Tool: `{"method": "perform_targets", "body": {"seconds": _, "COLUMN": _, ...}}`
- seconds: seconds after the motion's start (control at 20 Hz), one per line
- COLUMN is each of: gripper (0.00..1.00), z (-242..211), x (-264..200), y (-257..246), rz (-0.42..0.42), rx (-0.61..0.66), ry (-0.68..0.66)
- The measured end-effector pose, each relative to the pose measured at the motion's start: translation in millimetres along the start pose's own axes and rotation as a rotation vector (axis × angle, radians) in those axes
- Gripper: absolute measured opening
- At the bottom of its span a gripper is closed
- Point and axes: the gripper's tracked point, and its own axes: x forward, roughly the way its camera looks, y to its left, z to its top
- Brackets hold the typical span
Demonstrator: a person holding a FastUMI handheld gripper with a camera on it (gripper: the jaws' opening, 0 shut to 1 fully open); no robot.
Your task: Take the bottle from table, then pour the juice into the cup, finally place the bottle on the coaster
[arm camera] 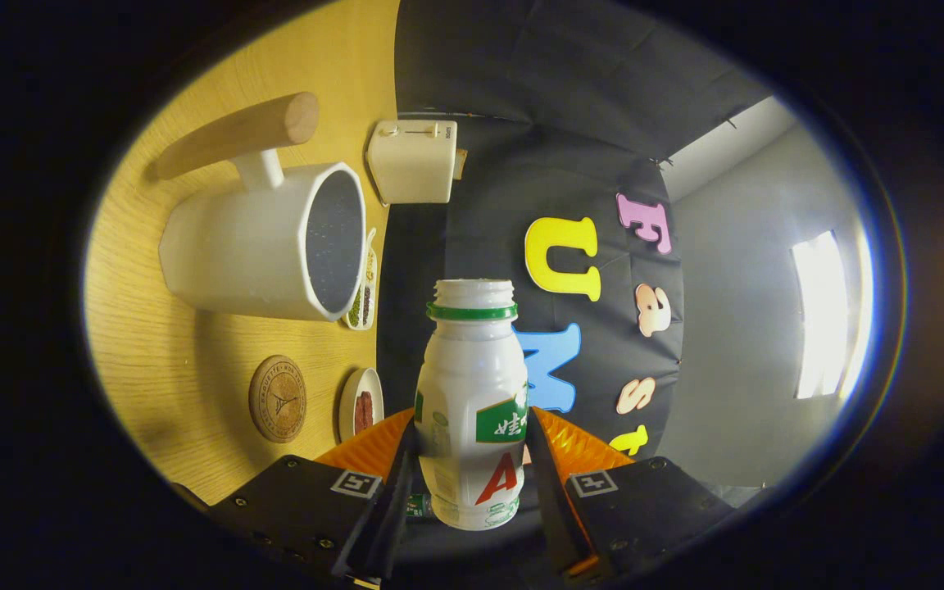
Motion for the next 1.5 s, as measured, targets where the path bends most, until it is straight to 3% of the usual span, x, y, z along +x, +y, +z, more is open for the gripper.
{"method": "perform_targets", "body": {"seconds": 1.5, "gripper": 0.69, "z": -3.4, "x": 2.3, "y": -17.0, "rz": -0.026, "rx": -0.09, "ry": -0.005}}
